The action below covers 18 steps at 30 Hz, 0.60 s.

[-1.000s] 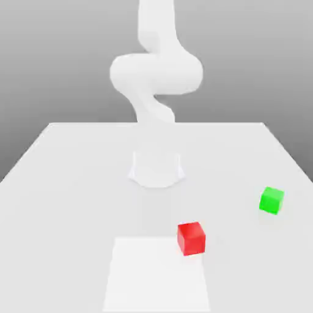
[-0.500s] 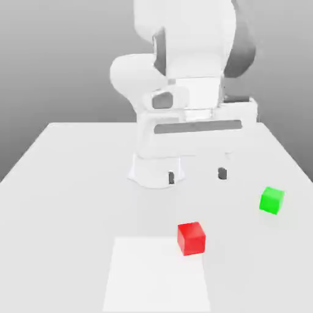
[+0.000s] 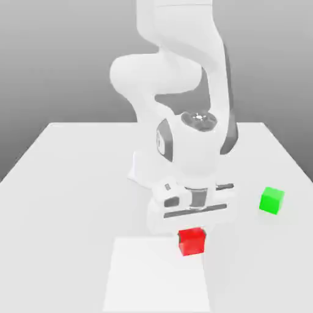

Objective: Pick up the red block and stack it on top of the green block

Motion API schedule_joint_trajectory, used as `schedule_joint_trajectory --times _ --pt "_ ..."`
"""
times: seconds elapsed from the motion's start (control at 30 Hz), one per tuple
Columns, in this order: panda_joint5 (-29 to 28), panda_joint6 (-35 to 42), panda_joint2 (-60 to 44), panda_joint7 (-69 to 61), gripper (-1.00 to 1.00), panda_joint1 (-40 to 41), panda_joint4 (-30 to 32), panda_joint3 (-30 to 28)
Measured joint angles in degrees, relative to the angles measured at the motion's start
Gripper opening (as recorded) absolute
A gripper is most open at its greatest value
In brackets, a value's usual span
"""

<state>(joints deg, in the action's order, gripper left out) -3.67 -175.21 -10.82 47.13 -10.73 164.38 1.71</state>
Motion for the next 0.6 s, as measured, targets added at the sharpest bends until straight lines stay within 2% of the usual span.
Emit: schedule_joint_trajectory --times 0.1,0.3,0.6 --pt "0.3 1.3 1.5 -0.3 -1.00 0.4 0.2 0.5" --pt "4.0 11.4 13.3 -2.9 -1.00 0.3 1.9 1.4" --pt "8.2 17.3 18.8 -20.0 -1.00 -13.2 0.8 7.5"
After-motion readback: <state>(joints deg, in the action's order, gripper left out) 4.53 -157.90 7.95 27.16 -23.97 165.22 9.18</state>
